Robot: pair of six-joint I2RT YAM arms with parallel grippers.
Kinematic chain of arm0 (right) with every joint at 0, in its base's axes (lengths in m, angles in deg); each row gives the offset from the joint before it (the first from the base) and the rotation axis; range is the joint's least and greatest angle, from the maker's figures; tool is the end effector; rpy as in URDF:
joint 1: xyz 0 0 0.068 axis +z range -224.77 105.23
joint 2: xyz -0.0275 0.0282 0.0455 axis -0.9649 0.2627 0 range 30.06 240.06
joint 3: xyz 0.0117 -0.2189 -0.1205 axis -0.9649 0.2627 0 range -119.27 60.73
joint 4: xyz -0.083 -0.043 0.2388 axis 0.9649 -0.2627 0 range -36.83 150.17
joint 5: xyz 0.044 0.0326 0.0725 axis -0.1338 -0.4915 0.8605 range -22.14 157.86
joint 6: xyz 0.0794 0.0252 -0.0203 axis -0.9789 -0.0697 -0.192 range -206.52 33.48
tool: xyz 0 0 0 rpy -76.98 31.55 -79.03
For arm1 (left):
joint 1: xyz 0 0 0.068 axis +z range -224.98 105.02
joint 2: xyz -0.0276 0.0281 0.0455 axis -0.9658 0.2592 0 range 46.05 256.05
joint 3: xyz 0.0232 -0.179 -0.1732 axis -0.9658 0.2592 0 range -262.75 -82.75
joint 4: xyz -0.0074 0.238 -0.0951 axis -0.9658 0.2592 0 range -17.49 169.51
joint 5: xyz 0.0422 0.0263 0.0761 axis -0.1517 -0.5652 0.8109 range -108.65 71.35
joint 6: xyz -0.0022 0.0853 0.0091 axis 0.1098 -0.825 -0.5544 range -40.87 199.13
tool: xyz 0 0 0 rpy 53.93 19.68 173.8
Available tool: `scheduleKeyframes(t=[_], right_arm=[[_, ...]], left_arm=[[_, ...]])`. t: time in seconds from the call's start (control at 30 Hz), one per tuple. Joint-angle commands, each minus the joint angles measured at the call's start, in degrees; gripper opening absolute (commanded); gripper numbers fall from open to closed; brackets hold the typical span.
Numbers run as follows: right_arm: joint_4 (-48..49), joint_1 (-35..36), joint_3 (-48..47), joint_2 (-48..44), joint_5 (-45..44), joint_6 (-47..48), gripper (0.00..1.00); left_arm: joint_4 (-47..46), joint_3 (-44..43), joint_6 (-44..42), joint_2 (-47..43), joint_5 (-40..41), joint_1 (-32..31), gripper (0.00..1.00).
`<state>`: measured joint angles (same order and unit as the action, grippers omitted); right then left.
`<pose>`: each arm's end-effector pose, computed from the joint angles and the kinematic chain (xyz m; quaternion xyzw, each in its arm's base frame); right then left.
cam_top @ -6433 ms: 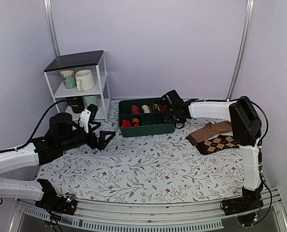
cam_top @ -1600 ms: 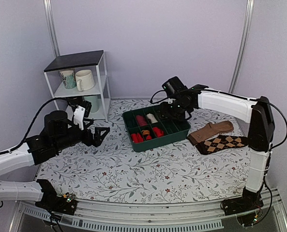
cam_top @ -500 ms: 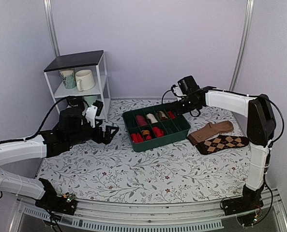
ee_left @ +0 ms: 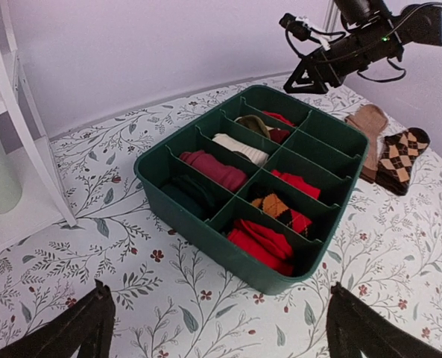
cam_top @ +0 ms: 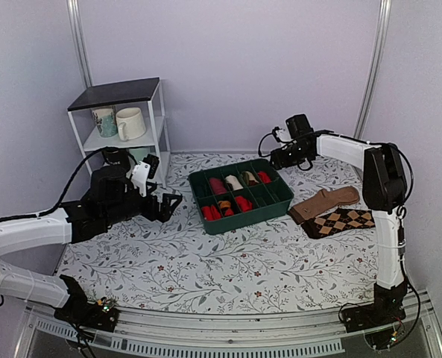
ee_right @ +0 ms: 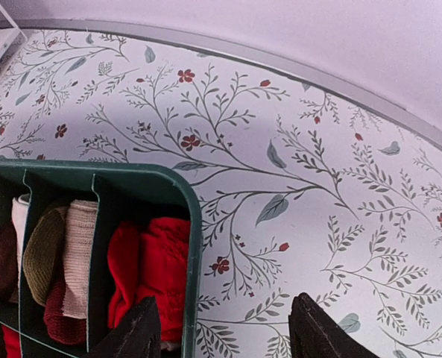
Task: Roll the socks
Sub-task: Move the storage box to the center of the board.
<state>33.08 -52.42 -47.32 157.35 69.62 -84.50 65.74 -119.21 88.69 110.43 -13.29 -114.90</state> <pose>0.4753 0.1980 0.1744 -0.2015 0.9060 0.0797 0.3635 0.2308 -0.1838 0.2172 0.1902 0.8021 -0.2013 0.5290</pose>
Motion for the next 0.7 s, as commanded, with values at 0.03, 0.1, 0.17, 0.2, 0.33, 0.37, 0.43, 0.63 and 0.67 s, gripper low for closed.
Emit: scheduleKeyframes(t=[0.03,0.1,0.17,0.2,0.33,0.37,0.43,0.63,0.67], right_arm=[[0.2,-0.3,-1.4,3.2,8.9,1.2,0.58],[0.2,-0.3,-1.8,4.0,9.3,0.6,0.58],[-0.3,-0.3,-2.5,5.1,9.2,-0.2,0.58],[-1.0,-0.3,-3.1,5.7,9.0,-0.5,0.58],[-3.1,-0.3,-4.6,8.9,5.3,-1.3,0.55],[-3.3,-0.2,-4.6,9.2,4.7,-1.6,0.55],[-3.3,-0.3,-4.5,9.4,4.3,-1.7,0.54],[-2.1,-0.3,-4.6,9.5,3.9,-5.2,0.37],[-2.0,-0.3,-4.6,9.4,4.1,-5.5,0.29]], left_arm=[[-0.6,0.7,-1.2,-1.0,1.1,0.7,0.99],[-0.3,0.8,-1.1,-1.0,1.3,0.7,0.99],[0.1,0.8,-1.0,-1.1,1.2,0.7,0.99],[0.2,0.9,-1.0,-1.1,1.2,0.7,0.99],[0.6,1.3,-0.9,-1.7,1.9,0.7,0.99],[0.8,1.4,-0.9,-1.8,2.1,0.7,1.00],[0.9,1.7,-1.0,-2.1,2.4,0.7,0.99],[0.7,2.4,-1.0,-2.4,2.7,0.7,1.00],[0.7,2.5,-1.0,-2.4,2.7,0.8,0.99]])
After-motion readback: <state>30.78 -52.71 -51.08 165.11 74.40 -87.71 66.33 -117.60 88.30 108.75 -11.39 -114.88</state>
